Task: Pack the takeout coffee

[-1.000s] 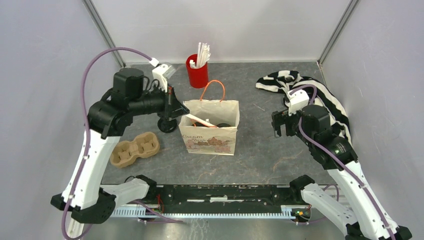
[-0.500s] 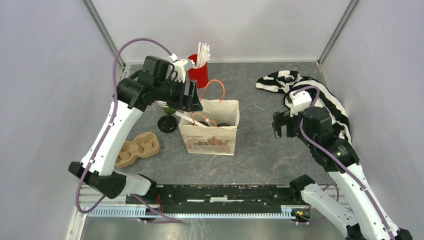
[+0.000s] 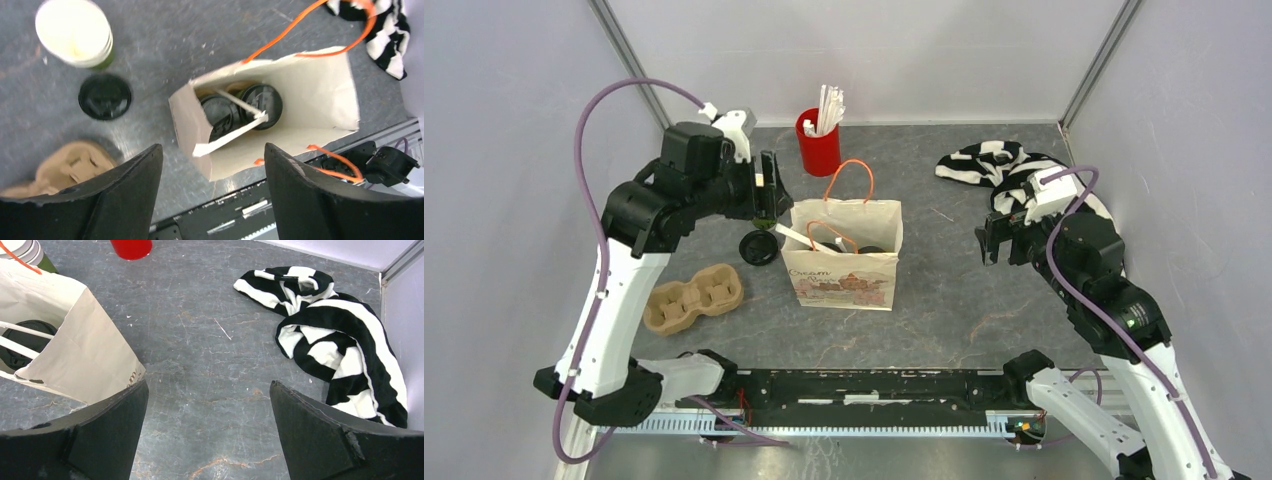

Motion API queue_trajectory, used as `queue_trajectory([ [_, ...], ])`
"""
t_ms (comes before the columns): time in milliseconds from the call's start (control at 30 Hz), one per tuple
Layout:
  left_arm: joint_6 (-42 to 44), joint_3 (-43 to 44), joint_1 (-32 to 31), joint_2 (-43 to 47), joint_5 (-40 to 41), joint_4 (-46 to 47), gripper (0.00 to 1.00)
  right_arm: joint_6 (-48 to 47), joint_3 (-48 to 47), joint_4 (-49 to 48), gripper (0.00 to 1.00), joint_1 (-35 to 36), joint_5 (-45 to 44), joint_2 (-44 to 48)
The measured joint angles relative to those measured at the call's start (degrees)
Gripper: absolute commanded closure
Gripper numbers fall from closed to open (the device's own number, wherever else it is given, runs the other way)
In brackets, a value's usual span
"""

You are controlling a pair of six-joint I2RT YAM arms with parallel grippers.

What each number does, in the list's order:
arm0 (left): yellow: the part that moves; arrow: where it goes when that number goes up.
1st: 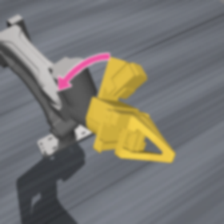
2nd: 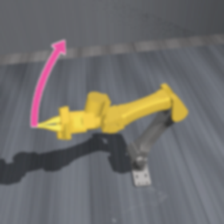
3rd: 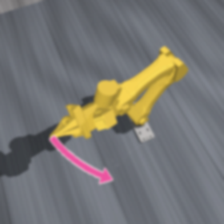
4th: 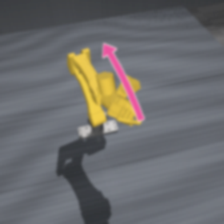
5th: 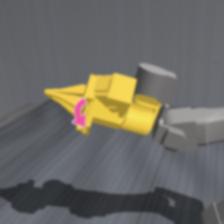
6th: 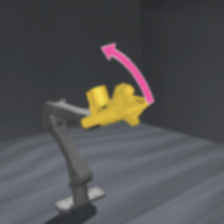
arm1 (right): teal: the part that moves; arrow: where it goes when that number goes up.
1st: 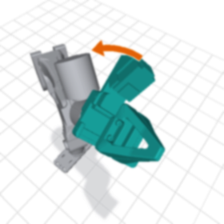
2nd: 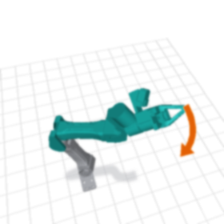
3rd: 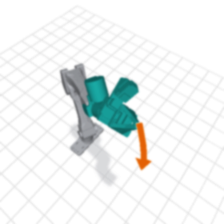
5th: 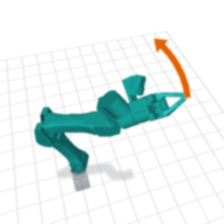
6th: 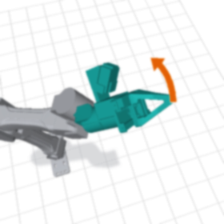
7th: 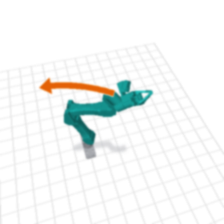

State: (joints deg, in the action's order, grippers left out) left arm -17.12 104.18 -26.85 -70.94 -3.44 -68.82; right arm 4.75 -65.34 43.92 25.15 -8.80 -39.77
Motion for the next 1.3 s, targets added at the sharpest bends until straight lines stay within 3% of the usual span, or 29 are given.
queue_trajectory([
  [133, -6.2, -8.8, 0.0, 4.6, 1.8, -0.2, 0.15, 0.0, 0.2, -0.1, 0.02, 0.0, 1.0, -0.3],
  [367, -13.3, -18.2, 0.0, 9.1, 1.4, 3.0, 0.32, 0.1, 1.6, -0.4, 0.02, 0.0, 2.7, -0.3],
  [633, -15.0, -20.2, 0.0, 6.6, 1.4, 8.9, 0.53, 0.1, 1.6, -1.0, 0.02, 0.0, 3.8, -0.4],
  [967, -15.1, -20.2, 0.0, 4.7, 1.4, 9.0, 0.74, -0.2, 2.3, -1.4, 0.02, 0.0, 4.1, -0.5],
  [1300, -15.1, -20.2, 0.0, 4.7, 1.3, 7.5, 0.8, -0.5, 3.1, -1.8, 0.02, 0.0, 4.1, -0.7],
])
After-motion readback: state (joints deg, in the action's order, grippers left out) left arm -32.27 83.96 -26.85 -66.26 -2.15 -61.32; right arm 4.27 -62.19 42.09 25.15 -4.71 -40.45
